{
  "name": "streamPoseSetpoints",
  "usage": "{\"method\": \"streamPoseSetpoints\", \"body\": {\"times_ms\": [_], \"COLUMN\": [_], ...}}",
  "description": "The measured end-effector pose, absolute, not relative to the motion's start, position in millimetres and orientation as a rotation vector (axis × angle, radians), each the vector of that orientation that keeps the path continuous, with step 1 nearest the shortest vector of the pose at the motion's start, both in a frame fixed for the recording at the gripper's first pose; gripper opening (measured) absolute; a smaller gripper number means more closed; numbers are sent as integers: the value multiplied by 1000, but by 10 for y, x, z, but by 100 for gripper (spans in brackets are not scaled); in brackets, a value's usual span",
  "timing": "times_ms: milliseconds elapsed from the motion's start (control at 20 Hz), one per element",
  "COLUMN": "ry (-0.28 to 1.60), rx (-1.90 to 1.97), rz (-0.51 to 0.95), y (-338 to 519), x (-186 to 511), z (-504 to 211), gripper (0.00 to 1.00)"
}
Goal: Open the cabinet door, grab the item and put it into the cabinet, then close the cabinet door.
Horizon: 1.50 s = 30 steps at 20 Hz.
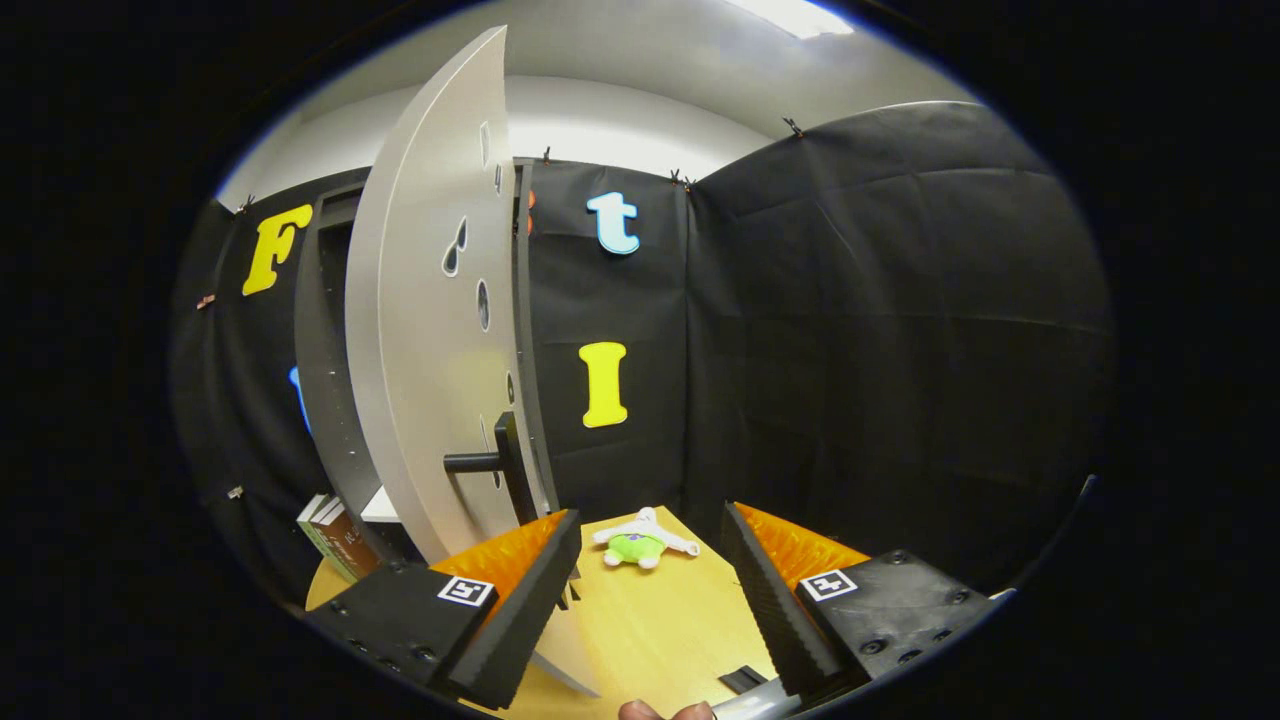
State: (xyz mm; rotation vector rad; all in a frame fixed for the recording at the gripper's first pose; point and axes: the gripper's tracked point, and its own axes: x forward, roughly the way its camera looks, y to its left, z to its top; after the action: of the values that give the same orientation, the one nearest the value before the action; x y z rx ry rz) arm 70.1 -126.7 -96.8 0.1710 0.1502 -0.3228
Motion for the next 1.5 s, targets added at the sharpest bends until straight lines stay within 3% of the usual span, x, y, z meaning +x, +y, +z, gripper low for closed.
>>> {"method": "streamPoseSetpoints", "body": {"times_ms": [600, 1050, 1500], "ry": [171, 199, 178], "rx": [193, 164, 148], "rz": [-126, 114, 182], "y": [-327, 848, 1017], "x": [853, 1192, 1176], "z": [-907, -954, -868], "gripper": [96, 96, 96]}}
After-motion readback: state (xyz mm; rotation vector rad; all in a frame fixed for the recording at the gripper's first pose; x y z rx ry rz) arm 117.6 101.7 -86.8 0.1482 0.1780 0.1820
